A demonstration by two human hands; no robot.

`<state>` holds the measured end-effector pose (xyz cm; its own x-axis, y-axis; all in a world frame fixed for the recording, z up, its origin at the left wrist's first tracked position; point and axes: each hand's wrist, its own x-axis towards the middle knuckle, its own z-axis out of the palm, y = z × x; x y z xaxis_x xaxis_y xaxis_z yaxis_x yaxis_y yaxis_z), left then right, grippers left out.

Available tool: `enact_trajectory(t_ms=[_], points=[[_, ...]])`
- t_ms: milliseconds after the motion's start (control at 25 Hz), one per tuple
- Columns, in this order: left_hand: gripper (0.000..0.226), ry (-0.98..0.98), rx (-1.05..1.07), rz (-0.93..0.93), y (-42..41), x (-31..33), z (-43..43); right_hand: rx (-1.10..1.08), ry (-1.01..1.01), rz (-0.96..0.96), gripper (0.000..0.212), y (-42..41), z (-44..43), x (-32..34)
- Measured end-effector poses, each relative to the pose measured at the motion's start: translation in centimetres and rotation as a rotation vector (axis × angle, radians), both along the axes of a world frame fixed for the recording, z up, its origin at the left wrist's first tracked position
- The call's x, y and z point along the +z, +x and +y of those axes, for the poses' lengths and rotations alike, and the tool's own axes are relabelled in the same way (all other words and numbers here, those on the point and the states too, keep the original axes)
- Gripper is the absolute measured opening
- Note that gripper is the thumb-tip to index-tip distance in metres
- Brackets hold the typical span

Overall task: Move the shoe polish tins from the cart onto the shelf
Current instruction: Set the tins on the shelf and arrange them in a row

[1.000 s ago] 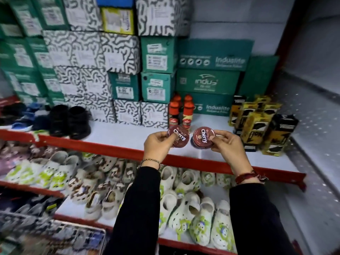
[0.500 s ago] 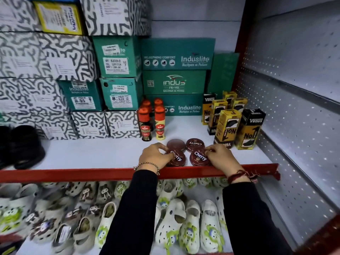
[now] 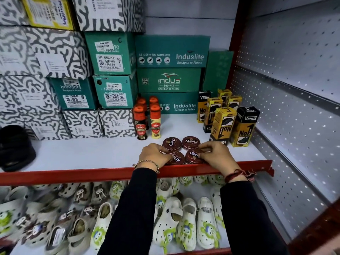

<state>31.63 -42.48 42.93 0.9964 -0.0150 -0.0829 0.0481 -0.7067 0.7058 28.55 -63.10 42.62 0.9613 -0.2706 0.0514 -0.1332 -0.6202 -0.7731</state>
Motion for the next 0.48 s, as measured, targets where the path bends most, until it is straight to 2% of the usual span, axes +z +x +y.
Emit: enact_trajectory(t_ms=[200,320,400,480], points=[[0.039,-0.03,-0.02,-0.011,0.1,0.2,0.5,0.047,-0.025,0.042,0.038,0.0,-0.4,0.2],[0.055,0.025,-0.165,-0.125,0.3,0.2,-0.1,0.114,-0.221,0.049,0.055,0.4,0.3,0.3],[0.063,0.08,-0.286,-0.125,0.4,0.2,-0.7,0.181,-0.354,0.1,0.065,0.7,1.1,0.2],[0.065,0.114,-0.331,-0.105,0.6,-0.2,-1.0,0.2,-0.392,0.133,0.065,0.9,1.5,0.0]])
